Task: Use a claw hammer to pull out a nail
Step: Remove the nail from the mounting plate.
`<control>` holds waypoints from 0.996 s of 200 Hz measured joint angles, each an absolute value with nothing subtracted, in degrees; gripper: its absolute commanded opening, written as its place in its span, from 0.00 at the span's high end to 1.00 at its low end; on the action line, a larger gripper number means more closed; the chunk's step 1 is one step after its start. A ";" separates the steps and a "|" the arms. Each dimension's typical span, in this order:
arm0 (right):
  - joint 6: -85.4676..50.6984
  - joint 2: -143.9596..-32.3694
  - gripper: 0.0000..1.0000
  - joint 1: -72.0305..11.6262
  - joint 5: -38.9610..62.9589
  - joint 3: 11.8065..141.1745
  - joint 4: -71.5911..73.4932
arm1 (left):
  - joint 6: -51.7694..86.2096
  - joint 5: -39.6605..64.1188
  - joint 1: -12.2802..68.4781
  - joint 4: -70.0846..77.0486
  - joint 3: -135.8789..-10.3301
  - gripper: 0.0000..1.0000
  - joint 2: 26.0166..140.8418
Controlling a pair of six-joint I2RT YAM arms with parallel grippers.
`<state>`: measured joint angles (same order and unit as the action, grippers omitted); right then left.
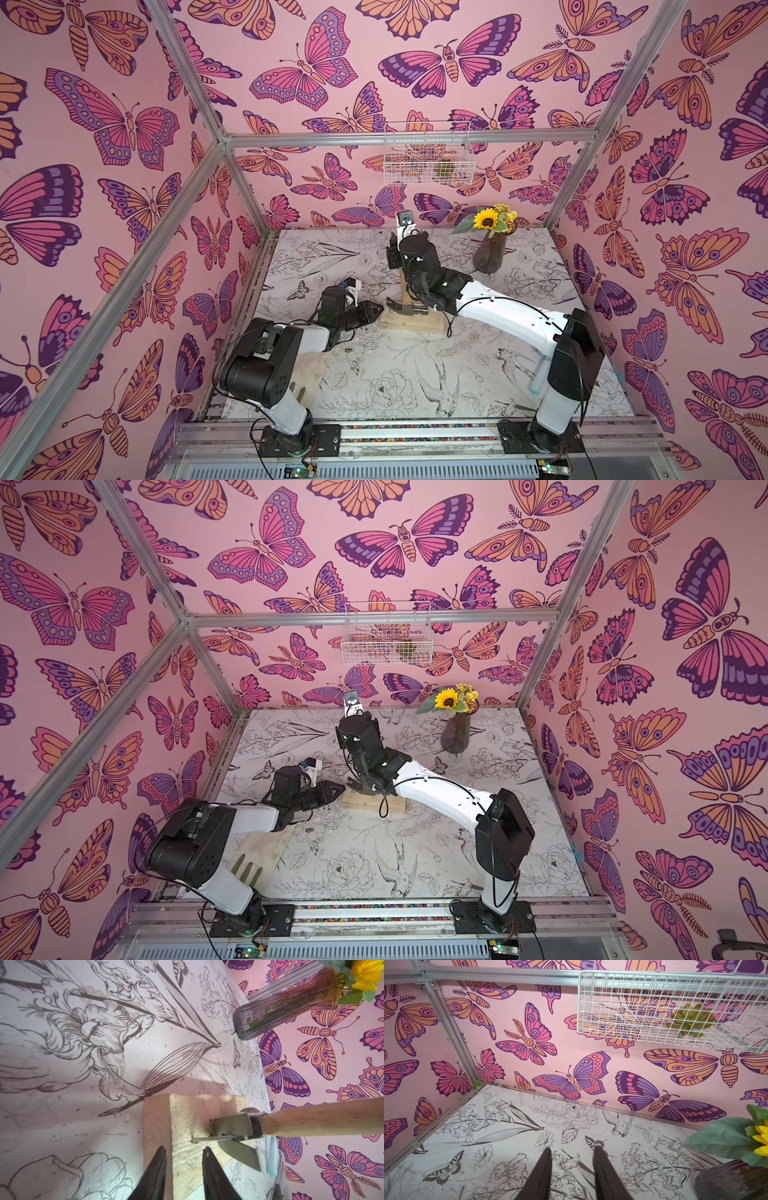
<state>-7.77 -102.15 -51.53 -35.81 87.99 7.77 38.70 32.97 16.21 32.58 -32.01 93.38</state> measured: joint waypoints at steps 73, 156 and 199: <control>-9.61 -99.00 1.00 -49.41 -31.77 82.46 12.82 | 37.23 33.04 16.43 32.51 -32.01 0.69 96.55; -10.24 -96.31 1.00 -47.27 -26.37 76.53 20.12 | 36.80 33.28 16.53 32.82 -32.01 0.72 97.38; -9.58 -95.00 1.00 -46.52 -22.81 73.36 24.40 | 36.62 33.56 16.53 33.30 -32.01 0.73 97.62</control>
